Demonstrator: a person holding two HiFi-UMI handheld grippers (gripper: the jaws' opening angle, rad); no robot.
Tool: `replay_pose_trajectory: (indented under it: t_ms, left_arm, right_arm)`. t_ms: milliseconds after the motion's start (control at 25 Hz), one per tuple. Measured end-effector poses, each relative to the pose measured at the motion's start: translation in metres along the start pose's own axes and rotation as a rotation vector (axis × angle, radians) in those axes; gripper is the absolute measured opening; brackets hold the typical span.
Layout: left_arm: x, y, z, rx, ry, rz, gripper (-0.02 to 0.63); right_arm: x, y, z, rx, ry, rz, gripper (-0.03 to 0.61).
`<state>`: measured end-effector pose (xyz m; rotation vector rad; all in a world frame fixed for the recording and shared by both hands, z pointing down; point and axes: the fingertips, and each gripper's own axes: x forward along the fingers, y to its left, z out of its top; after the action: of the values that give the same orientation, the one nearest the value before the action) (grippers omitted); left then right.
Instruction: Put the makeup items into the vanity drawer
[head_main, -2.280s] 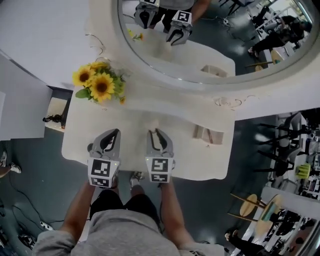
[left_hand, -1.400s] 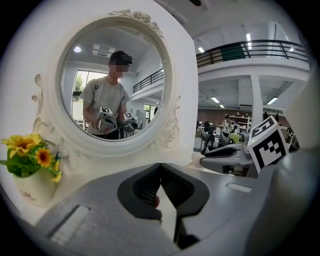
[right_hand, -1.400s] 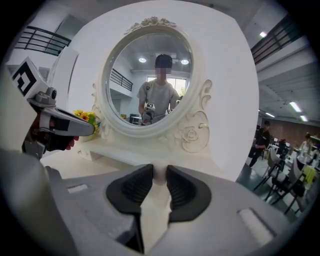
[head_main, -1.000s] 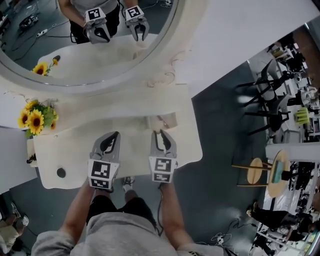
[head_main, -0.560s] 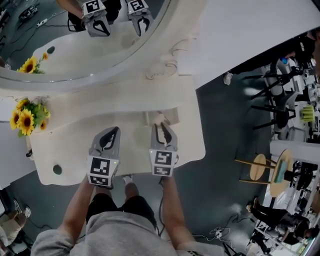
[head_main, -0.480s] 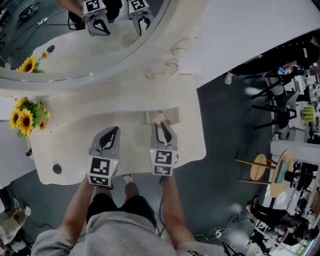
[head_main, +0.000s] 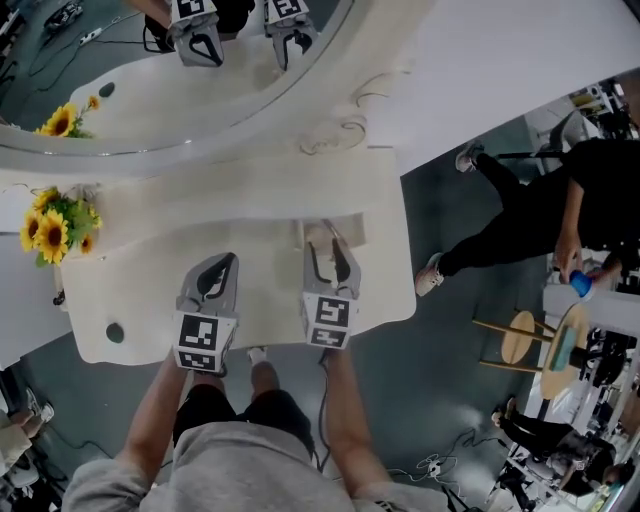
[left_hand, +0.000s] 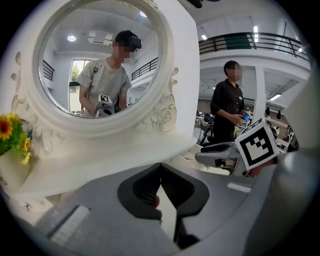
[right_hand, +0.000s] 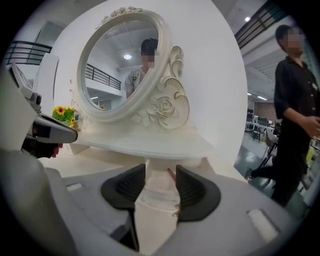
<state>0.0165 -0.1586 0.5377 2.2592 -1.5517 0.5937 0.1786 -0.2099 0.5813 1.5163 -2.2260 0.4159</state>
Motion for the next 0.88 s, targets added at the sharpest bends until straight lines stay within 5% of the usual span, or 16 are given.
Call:
replay_pose_trajectory:
  t_ms: [880]
  left_arm:
    - [-0.047, -0.006, 0.047, 0.024, -0.131, 0.044, 0.011]
  right_arm:
    - [-0.053, 0.020, 0.047, -0.054, -0.087, 0.036, 0.192]
